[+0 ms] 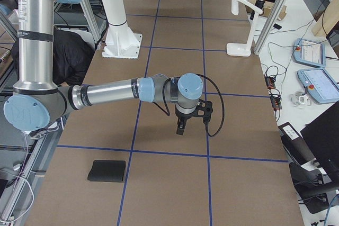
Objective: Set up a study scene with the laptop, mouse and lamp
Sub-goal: 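Carry the open silver laptop by its screen edge with the left gripper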
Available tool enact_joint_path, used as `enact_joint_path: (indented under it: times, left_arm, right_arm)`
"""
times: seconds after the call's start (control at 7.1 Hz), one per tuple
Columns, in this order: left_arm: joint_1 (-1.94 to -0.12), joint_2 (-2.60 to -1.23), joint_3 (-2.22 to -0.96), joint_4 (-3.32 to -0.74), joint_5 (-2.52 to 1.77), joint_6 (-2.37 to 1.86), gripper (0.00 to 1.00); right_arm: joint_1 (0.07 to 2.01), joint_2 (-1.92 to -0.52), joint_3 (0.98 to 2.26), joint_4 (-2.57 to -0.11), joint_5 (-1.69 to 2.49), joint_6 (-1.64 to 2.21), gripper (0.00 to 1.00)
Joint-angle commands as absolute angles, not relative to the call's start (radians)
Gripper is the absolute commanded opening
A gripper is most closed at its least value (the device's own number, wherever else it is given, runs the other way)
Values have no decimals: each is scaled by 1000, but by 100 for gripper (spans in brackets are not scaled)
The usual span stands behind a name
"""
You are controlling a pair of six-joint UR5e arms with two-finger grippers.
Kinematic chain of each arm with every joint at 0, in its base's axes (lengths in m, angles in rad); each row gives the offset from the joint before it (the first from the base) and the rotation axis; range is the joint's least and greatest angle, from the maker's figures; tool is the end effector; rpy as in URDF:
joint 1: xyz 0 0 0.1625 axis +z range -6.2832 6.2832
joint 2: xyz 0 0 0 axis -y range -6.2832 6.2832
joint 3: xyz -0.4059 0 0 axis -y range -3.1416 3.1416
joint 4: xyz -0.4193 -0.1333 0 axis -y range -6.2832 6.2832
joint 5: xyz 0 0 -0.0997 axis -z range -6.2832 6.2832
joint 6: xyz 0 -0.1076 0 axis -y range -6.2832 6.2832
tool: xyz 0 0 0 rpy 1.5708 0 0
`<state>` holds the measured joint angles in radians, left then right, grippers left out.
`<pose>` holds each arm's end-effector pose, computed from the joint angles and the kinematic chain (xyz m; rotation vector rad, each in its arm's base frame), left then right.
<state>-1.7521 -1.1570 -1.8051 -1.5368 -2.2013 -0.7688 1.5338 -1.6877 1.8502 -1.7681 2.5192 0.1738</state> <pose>-0.1279 -0.3104 0.7151 -0.3957 0.5648 -0.9813 0.0287 -0.4653 0.5640 -0.1319 -0.9405 0.1429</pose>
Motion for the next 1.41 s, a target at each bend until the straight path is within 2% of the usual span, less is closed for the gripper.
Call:
enact_joint_path:
  times: [0.0,1.27]
  left_arm:
    - [-1815,-1100,-1812,-1500,-2178,-779,100]
    - [-1818,-1118,-1701,-1476,-2186,-946,100]
  right_arm:
    - [1534,-1709,1862,-1767,2536,173,100]
    - [1534,-1721,1882,-1766,2539,164,100]
